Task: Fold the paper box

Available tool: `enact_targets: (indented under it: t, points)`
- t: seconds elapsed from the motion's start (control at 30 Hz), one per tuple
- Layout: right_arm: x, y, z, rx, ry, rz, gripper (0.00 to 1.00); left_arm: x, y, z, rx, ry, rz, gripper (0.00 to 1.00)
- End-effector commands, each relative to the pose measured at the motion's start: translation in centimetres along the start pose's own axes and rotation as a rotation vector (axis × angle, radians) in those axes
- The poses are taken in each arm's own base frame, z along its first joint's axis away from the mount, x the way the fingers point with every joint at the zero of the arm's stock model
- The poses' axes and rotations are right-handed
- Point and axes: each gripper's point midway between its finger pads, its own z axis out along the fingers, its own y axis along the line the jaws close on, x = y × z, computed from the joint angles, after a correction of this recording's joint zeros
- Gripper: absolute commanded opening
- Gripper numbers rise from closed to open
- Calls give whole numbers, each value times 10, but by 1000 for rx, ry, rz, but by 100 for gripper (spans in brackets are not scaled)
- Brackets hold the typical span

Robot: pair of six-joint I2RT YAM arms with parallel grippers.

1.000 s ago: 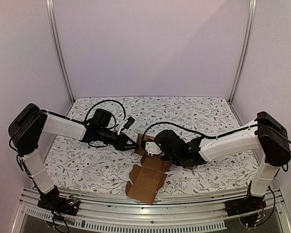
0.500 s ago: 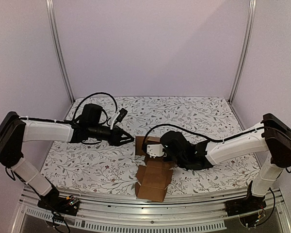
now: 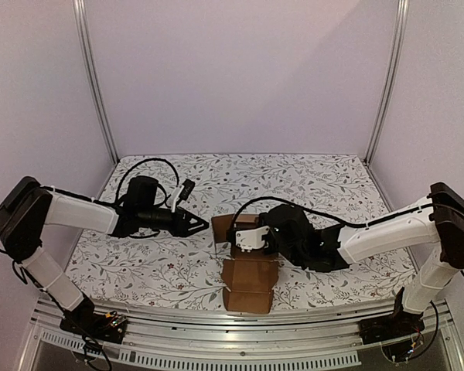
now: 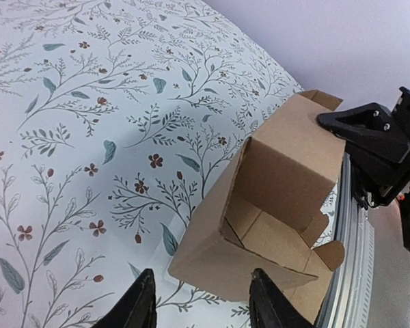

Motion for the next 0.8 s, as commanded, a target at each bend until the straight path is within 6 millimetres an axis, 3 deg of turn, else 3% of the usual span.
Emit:
enact_targets:
  t: [0.0, 0.27, 0.77]
  points:
    - [-6, -14, -9, 37, -41, 22, 0, -5, 16, -1, -21, -57, -34, 46]
    - [-4, -14, -11, 38, -38, 37, 0, 0, 29, 15, -16, -31, -74, 44]
    - [-3, -8, -6, 31, -21, 56, 0, -1, -6, 33, 169, 17, -37, 42]
